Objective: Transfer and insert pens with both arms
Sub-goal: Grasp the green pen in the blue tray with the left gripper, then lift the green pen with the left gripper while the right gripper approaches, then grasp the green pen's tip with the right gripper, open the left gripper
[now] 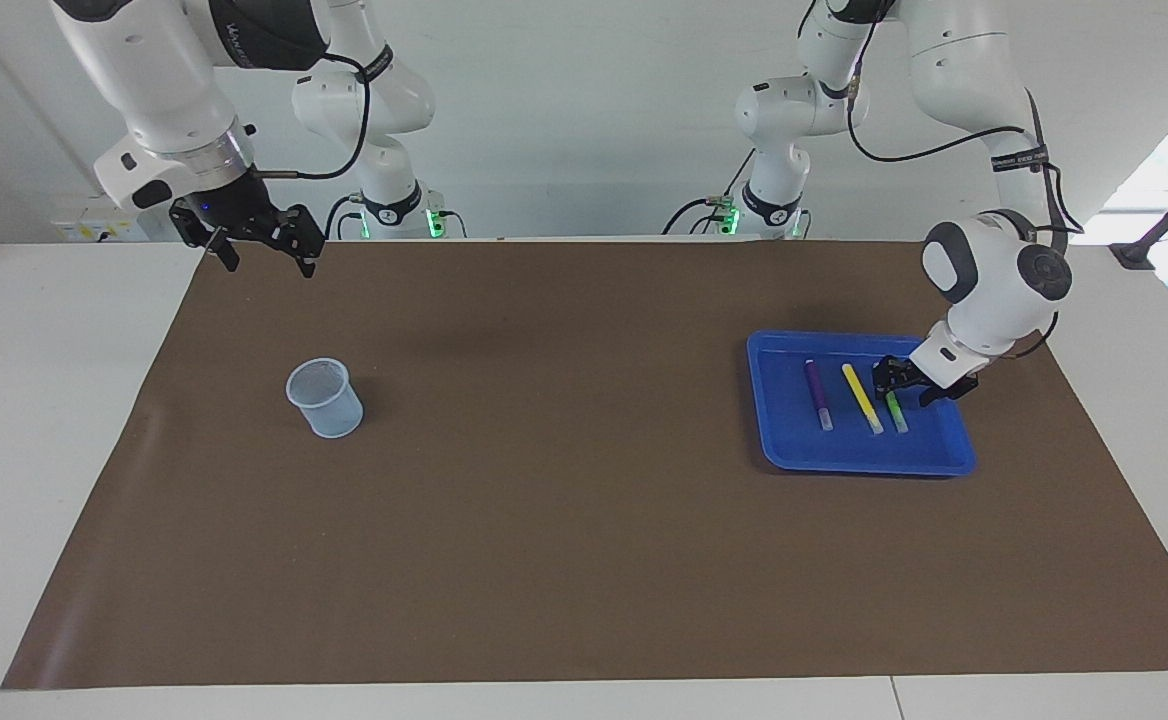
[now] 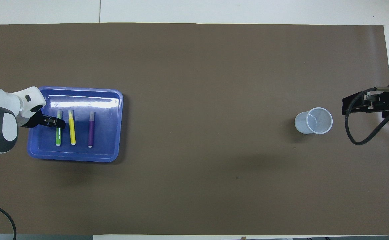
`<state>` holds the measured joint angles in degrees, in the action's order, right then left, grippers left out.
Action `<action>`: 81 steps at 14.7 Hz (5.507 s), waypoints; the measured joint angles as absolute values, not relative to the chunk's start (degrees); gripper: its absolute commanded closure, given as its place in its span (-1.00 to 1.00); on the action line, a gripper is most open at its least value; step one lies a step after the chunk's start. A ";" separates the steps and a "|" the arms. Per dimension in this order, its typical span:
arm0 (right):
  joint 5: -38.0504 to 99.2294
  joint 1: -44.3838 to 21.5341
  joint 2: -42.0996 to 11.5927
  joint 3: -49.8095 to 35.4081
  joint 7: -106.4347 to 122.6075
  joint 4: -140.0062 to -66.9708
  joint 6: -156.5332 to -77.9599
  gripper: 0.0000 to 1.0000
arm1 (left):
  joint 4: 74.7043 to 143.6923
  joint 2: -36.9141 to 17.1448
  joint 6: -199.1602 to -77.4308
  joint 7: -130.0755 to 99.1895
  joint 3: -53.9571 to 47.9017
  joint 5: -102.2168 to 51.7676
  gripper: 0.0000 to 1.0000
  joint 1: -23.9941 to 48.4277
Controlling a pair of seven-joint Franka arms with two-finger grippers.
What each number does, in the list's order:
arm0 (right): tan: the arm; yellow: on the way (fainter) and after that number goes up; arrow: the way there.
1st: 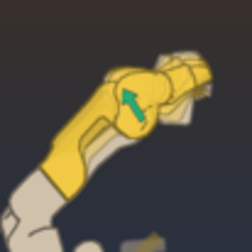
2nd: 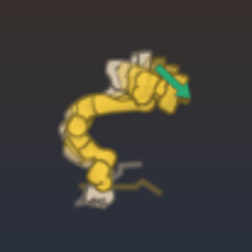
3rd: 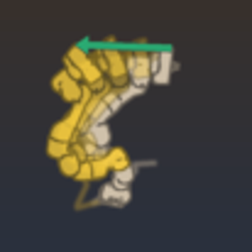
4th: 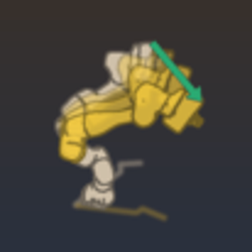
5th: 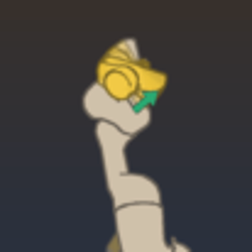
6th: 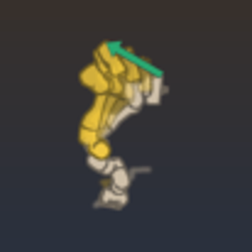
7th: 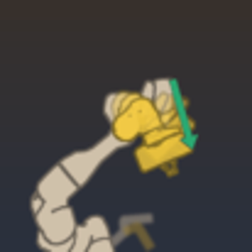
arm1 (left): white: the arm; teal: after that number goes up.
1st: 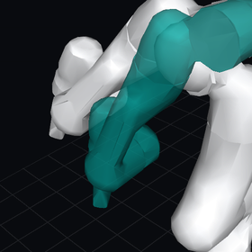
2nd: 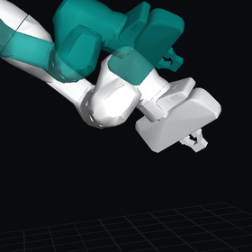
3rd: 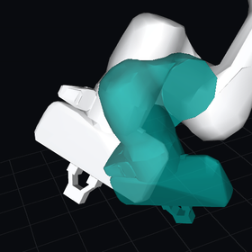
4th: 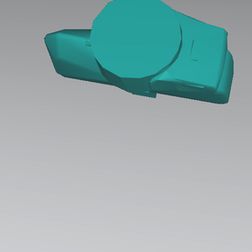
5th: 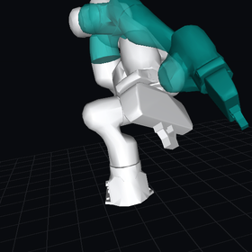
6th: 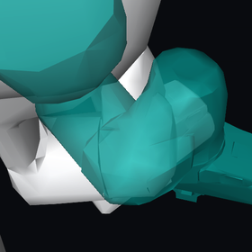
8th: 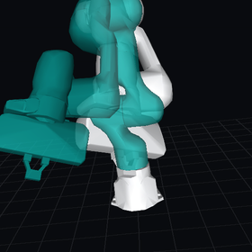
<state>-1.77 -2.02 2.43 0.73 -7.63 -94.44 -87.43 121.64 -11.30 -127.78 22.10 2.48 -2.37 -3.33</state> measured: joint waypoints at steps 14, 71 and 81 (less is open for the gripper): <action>-1.77 -2.01 2.43 0.73 -7.63 -94.44 -87.43 -1.00 | 121.99 -12.01 -128.80 22.10 2.51 -2.37 0.39 -3.34; 40.43 -1.23 -0.57 -29.94 -32.46 -102.88 -123.24 -1.00 | 113.78 6.09 -112.57 -92.40 -1.61 -50.91 1.00 19.42; 40.43 -1.22 -0.59 -29.95 -30.87 -102.91 -126.15 -0.81 | 113.90 6.22 -112.84 -92.96 -1.54 -51.37 1.00 19.42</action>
